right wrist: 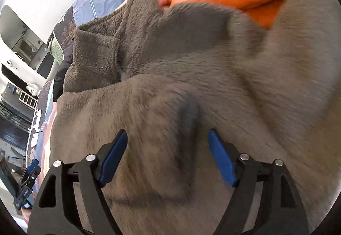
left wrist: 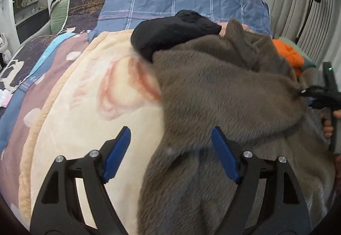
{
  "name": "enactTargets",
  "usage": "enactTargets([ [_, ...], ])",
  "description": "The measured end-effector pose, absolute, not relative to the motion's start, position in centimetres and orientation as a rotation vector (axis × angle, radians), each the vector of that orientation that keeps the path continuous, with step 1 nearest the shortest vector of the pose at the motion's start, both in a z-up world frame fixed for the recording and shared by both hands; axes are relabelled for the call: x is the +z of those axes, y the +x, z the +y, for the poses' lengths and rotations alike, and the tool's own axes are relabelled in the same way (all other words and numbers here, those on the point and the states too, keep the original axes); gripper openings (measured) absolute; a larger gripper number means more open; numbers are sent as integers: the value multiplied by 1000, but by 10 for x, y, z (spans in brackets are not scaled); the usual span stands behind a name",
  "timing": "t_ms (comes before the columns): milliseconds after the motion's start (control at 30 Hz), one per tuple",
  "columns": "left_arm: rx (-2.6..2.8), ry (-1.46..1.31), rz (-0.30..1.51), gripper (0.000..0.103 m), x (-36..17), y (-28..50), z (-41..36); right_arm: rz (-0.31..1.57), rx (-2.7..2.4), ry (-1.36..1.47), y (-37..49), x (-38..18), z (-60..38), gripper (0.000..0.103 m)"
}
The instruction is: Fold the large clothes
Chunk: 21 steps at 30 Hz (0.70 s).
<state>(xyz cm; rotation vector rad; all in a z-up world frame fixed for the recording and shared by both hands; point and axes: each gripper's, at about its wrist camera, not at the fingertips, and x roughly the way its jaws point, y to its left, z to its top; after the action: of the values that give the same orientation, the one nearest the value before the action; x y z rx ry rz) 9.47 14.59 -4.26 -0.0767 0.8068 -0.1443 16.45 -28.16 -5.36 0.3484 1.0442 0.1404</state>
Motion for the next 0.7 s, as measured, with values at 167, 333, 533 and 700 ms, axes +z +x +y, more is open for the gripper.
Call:
enactTargets([
  [167, 42, 140, 895, 81, -92, 136, 123, 758, 67, 37, 140, 11, -243, 30],
  [333, 41, 99, 867, 82, -94, 132, 126, 1042, -14, -13, 157, -62, -263, 46],
  [533, 36, 73, 812, 34, -64, 124, 123, 775, -34, -33, 114, -2, -258, 64],
  [700, -153, -23, 749, 28, -27, 142, 85, 765, 151, -18, 109, 7, -232, 50],
])
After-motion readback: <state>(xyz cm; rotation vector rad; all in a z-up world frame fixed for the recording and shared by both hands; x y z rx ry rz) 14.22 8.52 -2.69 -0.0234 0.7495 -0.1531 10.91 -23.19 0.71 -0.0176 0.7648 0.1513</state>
